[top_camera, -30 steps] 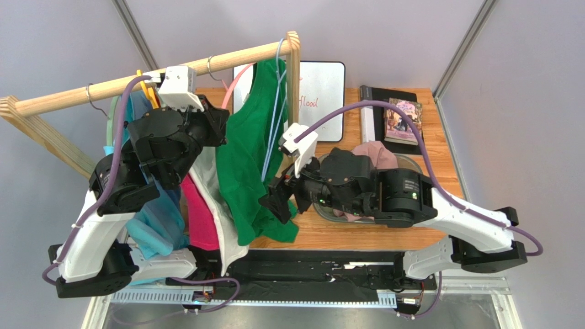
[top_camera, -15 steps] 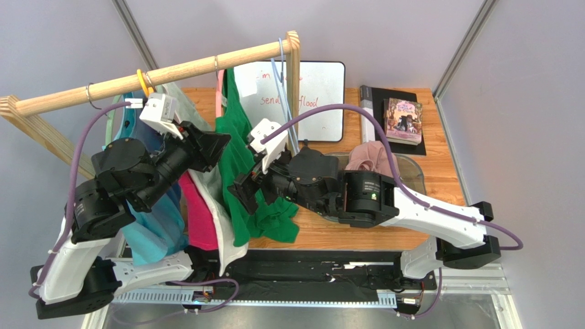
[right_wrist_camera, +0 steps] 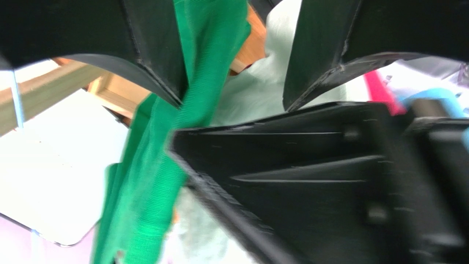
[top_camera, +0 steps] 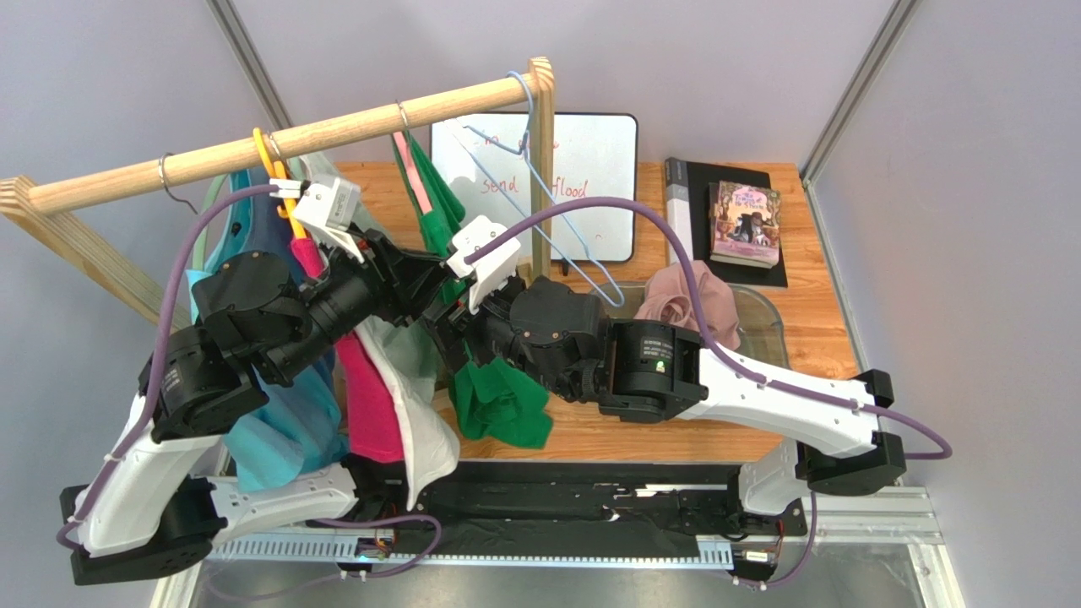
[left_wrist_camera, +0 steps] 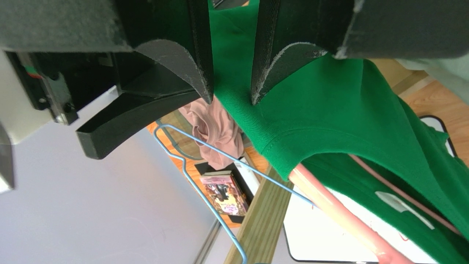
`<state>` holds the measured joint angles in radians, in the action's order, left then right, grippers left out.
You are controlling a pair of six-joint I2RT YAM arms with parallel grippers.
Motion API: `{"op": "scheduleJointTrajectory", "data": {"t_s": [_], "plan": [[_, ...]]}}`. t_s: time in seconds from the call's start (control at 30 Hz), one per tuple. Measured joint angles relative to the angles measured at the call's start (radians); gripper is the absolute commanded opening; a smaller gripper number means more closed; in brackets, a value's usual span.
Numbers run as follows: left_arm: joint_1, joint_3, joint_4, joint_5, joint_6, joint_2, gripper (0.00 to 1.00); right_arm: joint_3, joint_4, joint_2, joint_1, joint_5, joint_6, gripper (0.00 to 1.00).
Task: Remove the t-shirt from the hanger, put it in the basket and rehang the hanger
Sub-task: Grab a hanger with a tshirt on it with the right arm
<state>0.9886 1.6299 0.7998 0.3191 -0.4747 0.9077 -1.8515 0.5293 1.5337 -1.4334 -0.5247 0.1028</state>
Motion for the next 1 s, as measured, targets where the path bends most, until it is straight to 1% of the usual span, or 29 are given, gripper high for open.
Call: {"op": "scheduleJointTrajectory", "data": {"t_s": [0.07,0.1,0.13,0.17,0.23,0.33,0.37,0.47,0.7,1.0], "plan": [[0.0,-0.006,0.003,0.007,-0.008,-0.017,0.37,0.031,-0.033,-0.002,0.0,-0.042,-0.015,0.52],[0.0,-0.014,0.005,0.014,-0.014,-0.035,0.35,0.049,-0.05,-0.002,0.0,-0.061,-0.024,0.42],[0.0,-0.022,0.009,0.024,-0.019,-0.057,0.34,0.071,-0.069,-0.002,0.002,-0.079,-0.031,0.38],[0.0,-0.032,0.011,0.036,-0.026,-0.088,0.33,0.09,-0.083,-0.002,0.002,-0.091,-0.04,0.31],[0.0,-0.043,0.014,0.058,-0.037,-0.131,0.32,0.119,-0.106,-0.002,0.006,-0.109,-0.055,0.26],[0.0,-0.061,0.014,0.103,-0.06,-0.222,0.31,0.136,-0.14,0.0,0.014,-0.144,-0.065,0.12],[0.0,-0.066,0.011,0.116,-0.065,-0.248,0.31,0.136,-0.147,0.0,0.016,-0.158,-0.072,0.01],[0.0,-0.077,0.013,0.153,-0.081,-0.295,0.31,0.136,-0.166,0.002,0.018,-0.179,-0.103,0.0],[0.0,-0.08,0.035,0.161,-0.1,-0.293,0.32,0.149,-0.201,-0.002,0.018,-0.22,-0.166,0.0],[0.0,-0.071,0.037,0.124,-0.108,-0.251,0.34,0.143,-0.181,-0.055,0.021,-0.175,-0.187,0.0]]}}
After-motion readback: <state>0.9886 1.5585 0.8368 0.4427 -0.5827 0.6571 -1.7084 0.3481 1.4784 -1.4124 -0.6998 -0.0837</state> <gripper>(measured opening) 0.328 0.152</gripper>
